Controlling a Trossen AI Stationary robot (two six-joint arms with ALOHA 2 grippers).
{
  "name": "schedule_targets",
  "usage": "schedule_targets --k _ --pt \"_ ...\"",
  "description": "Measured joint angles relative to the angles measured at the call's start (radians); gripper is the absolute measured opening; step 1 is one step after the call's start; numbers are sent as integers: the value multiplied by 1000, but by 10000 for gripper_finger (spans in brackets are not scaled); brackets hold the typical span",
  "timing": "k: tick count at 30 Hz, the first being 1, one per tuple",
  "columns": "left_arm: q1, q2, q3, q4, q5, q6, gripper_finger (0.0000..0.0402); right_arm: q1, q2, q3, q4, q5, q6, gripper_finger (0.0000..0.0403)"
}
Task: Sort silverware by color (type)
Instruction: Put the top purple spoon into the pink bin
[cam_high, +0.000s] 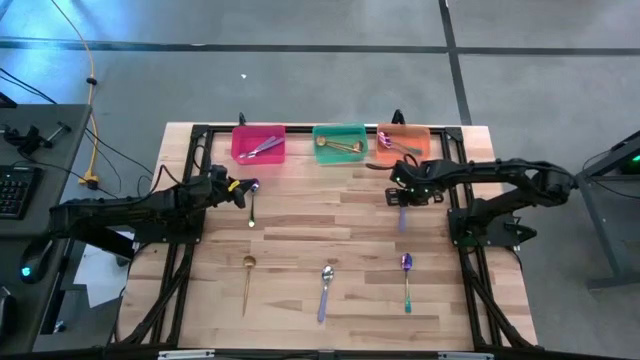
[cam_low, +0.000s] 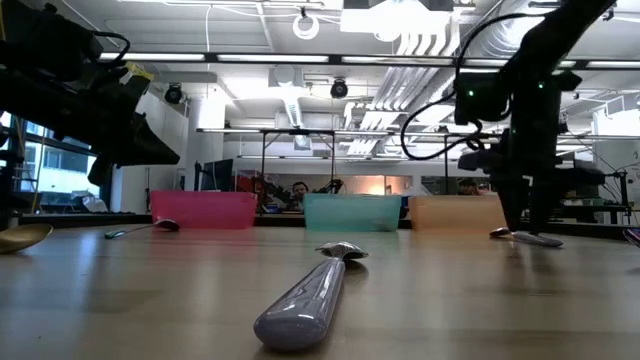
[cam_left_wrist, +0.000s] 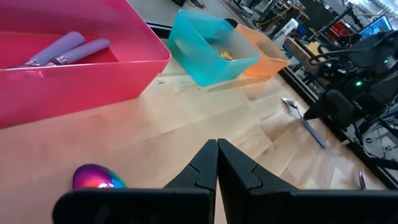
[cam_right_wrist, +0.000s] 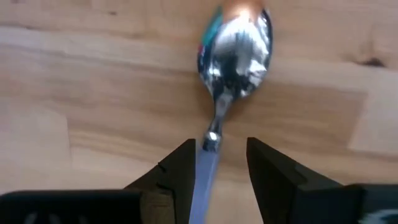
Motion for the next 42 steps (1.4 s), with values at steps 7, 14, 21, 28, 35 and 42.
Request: schedule_targets --k 7,14,21,28,35,42 --pt "0 0 0 0 -2 -26 0 -26 -7 -86 119 26 -9 99" --pt "1 0 0 0 9 -91 0 -28 -8 -92 156 24 -141 13" --pt "0 0 0 50 99 -149 0 -30 -45 -103 325 -58 -253 12" --pt "0 1 1 160 82 -220 2 -29 -72 -100 610 -164 -272 4" --pt "-7 23 8 346 117 -241 39 -28 -73 -99 1027 -235 -279 2" --pt "-61 130 120 364 120 -176 88 -26 -74 -98 1283 -238 -226 2"
